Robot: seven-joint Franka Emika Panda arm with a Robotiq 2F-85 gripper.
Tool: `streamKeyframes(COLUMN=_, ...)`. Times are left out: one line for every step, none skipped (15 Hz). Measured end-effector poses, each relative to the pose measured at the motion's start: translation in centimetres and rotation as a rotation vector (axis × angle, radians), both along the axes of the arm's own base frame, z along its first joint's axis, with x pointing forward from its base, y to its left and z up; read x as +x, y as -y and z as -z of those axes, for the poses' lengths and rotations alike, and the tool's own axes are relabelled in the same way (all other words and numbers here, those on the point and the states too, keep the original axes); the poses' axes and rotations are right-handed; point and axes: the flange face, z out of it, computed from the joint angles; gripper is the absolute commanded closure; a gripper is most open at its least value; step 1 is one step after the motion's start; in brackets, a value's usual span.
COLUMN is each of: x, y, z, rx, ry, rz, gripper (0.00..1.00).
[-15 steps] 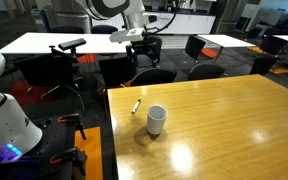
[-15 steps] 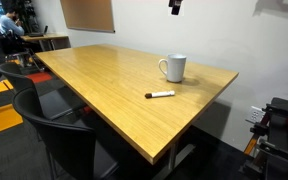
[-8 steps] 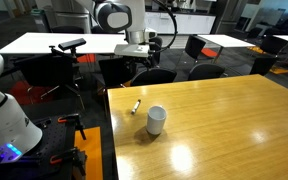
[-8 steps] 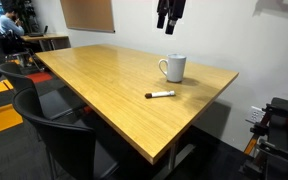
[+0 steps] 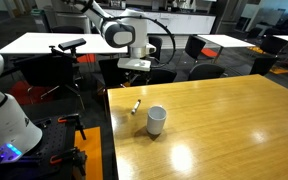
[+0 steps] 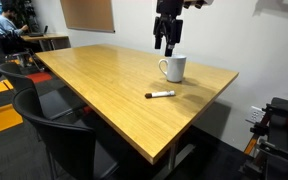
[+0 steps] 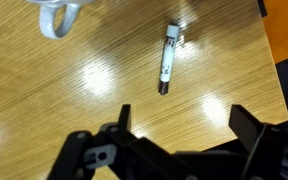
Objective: Put the marker into the mug.
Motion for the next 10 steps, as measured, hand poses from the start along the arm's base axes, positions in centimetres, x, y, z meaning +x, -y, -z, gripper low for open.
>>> streamKeyframes(x=0.1, y=-0.1, z=0.6, rx=-0.001, ry=-0.011, rz=-0.001, gripper=0.0)
streamKeyframes(x=0.2, y=-0.1, z=1.0, rx=-0.001, ry=-0.018, rz=-0.001, gripper=0.0)
streamKeyframes(x=0.3, y=-0.1, z=1.2, rx=-0.001, ry=-0.02, rz=-0.001, gripper=0.0)
streamKeyframes(x=0.4, y=-0.1, z=1.2, rx=-0.001, ry=-0.019, rz=-0.001, gripper=0.0)
streamKeyframes(x=0.5, y=-0.1, z=1.1, rx=-0.001, ry=-0.017, rz=0.0, gripper=0.0)
streamKeyframes(x=0.5, y=-0.1, z=1.1, rx=-0.001, ry=-0.018, rz=-0.001, gripper=0.0)
streamKeyframes(x=0.5, y=-0.1, z=1.2, rx=-0.001, ry=-0.019, rz=0.001, gripper=0.0)
streamKeyframes(x=0.5, y=0.0, z=1.3, rx=-0.001, ry=-0.016, rz=0.002, gripper=0.0)
streamKeyframes(x=0.7, y=0.1, z=1.6, rx=-0.001, ry=-0.006, rz=0.003, gripper=0.0)
streamKeyframes(x=0.9, y=0.1, z=2.0, rx=-0.005, ry=0.007, rz=0.003, gripper=0.0)
